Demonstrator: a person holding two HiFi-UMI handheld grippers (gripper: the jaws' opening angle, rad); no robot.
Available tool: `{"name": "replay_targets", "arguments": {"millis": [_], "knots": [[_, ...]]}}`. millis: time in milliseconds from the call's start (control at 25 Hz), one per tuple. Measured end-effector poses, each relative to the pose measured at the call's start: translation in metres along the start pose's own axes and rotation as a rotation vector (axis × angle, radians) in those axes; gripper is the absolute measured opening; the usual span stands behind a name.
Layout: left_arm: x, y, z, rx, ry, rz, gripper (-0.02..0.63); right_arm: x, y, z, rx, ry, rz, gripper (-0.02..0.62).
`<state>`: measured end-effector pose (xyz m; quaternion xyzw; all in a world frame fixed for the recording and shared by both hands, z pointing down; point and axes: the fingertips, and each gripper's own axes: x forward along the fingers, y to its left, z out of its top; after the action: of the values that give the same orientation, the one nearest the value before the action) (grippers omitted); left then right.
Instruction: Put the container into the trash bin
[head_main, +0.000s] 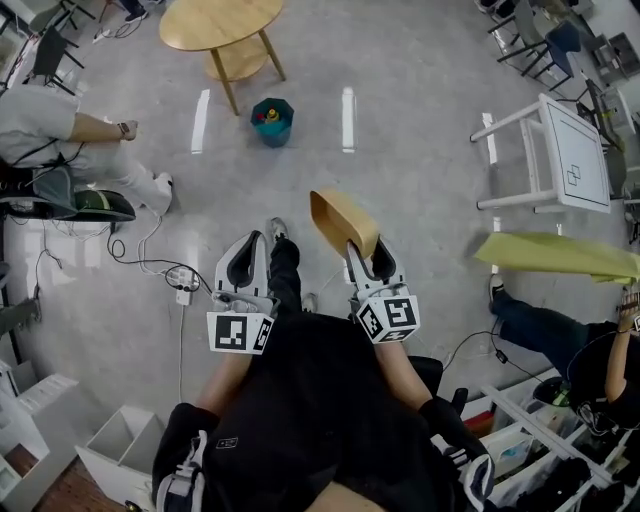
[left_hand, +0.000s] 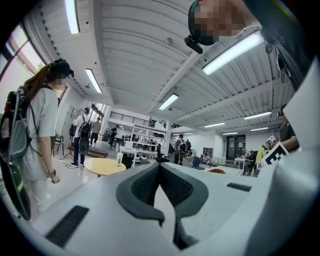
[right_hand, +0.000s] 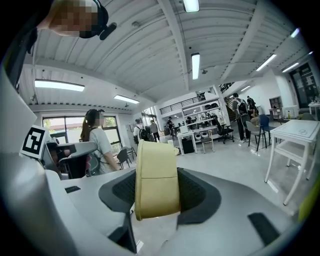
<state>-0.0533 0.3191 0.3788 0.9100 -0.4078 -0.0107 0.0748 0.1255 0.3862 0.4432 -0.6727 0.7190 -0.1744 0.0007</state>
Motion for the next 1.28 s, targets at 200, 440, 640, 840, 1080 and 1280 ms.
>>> {"name": "replay_targets", "arguments": {"millis": [200, 440, 640, 840, 1080, 1280], "knots": [[0.067, 0.059, 0.014, -0.019, 0.011, 0.021, 0.009, 0.087, -0.011, 0.032, -0.024, 0.029, 0.0, 0.229], [0.137, 0.127, 0.034, -0.032, -0.007, 0.049, 0.009, 0.188, -0.02, 0.061, -0.047, 0.057, 0.002, 0.229], [0.172, 0.17, 0.039, -0.02, -0.008, 0.07, 0.009, 0.258, -0.02, 0.071, -0.065, 0.073, 0.032, 0.229], [0.198, 0.197, 0.04, -0.049, 0.009, 0.114, 0.009, 0.316, -0.022, 0.073, -0.084, 0.123, 0.08, 0.229], [0.249, 0.226, 0.028, -0.06, 0.025, 0.194, 0.009, 0.405, -0.042, 0.065, -0.115, 0.193, 0.165, 0.229], [0.296, 0.267, 0.024, -0.083, 0.065, 0.279, 0.009, 0.493, -0.05, 0.049, -0.154, 0.29, 0.239, 0.229]]}}
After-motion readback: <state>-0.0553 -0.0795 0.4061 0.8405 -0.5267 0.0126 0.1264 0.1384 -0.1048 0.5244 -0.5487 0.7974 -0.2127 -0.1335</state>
